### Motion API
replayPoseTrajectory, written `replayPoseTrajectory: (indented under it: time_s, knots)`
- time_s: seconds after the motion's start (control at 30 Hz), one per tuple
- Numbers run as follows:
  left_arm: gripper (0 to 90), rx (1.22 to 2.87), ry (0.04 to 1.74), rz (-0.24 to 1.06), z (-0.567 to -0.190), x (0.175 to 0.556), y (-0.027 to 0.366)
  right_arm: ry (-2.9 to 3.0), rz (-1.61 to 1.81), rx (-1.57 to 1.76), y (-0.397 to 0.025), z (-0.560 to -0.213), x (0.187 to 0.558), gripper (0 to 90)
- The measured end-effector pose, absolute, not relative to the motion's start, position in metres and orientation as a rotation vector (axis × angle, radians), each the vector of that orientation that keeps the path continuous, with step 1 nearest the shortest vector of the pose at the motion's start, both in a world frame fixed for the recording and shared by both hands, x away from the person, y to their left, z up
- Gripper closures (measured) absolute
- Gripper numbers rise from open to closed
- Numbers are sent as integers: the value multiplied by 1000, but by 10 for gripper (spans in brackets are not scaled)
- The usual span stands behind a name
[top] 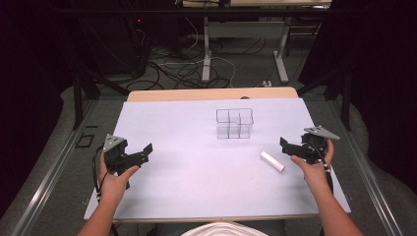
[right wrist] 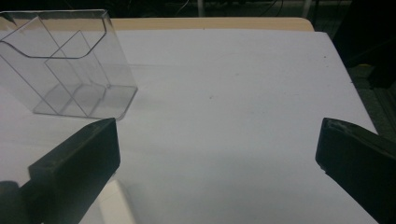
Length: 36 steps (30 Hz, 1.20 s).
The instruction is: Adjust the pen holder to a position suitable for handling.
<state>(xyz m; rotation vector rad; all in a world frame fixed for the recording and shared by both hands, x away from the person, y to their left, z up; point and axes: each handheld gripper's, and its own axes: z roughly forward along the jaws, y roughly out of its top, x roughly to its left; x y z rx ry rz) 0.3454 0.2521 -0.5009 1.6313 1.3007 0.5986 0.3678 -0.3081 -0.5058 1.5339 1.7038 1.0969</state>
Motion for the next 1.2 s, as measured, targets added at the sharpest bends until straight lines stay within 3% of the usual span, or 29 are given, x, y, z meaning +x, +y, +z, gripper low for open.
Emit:
replayPoseTrajectory:
  time_s: [0.53,0.7,1.2]
  knots:
    - [4,1648,1271,589,-501,345,246,1739,1091,1484,-284,-485,391,64]
    - [4,1656,1267,592,-501,343,244,1745,1082,1482,-276,-466,407,150]
    - [14,1663,1287,595,-504,344,245,1857,1022,1508,-248,-444,443,240]
